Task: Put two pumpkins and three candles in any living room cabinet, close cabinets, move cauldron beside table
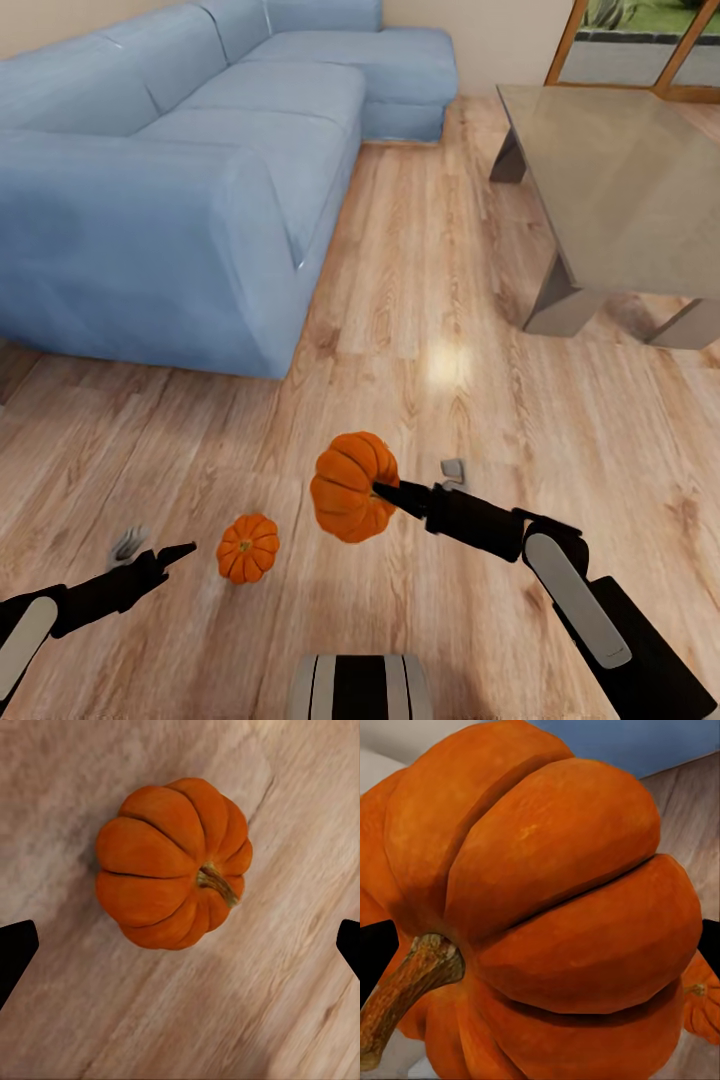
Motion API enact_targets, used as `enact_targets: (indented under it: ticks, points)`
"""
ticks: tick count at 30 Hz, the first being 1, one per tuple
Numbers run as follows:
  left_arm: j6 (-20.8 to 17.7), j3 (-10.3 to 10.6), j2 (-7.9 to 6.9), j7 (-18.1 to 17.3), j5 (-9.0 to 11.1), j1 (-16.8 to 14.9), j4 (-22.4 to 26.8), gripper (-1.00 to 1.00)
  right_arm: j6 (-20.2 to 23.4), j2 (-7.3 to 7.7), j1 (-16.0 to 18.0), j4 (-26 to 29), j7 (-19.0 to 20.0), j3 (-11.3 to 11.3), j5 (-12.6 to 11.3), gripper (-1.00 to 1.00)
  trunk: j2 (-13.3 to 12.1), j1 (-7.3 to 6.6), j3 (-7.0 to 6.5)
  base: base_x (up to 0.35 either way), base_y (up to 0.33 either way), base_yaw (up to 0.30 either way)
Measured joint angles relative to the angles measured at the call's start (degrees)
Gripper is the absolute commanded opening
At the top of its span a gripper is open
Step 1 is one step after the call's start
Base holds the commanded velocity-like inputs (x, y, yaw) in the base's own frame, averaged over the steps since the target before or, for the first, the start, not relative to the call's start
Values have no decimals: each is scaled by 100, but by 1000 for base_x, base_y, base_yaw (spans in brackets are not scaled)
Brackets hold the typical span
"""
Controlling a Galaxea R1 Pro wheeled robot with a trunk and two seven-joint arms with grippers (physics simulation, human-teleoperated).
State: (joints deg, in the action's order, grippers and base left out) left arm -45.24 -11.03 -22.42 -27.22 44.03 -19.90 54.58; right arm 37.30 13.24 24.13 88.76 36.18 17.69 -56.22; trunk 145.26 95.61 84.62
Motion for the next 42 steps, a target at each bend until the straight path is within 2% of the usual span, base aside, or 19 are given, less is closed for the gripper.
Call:
enact_targets:
  ticks: [3, 12, 17, 20, 24, 29, 42]
  points:
    - [0, -1, 4, 0, 0, -1, 0, 100, -53, 0, -6, 0, 266, 10, 7, -100, 4, 8, 66, 0, 0, 0]
    - [9, 6, 41, 18, -44, 0, 0, 100, -109, 0, -8, -2, 352, 5, 60, -100, 16, 31, 266, 0, 0, 0]
    - [-9, -29, -24, -21, -5, -2, 2, 100, -105, 0, -8, -1, 335, 11, 64, -100, 23, 44, 377, 0, 0, 0]
    - [-30, -131, -140, -28, 18, -32, 11, 100, -103, 0, -8, -3, 299, 12, 86, -100, 27, 52, 443, 0, 0, 0]
    - [-41, -272, -183, -33, 114, -69, 0, 100, -100, 0, -8, -2, 292, 12, 89, -100, 32, 62, 532, 0, 0, 0]
    - [-35, -372, -132, -27, 203, -80, 0, 100, -106, 0, -8, -5, 277, 9, 101, -100, 39, 75, 643, 0, 0, 0]
    - [-36, -372, -116, -34, 203, -81, 0, 100, -99, 0, -8, -7, 255, 12, 112, -100, 55, 105, 909, 0, 0, 0]
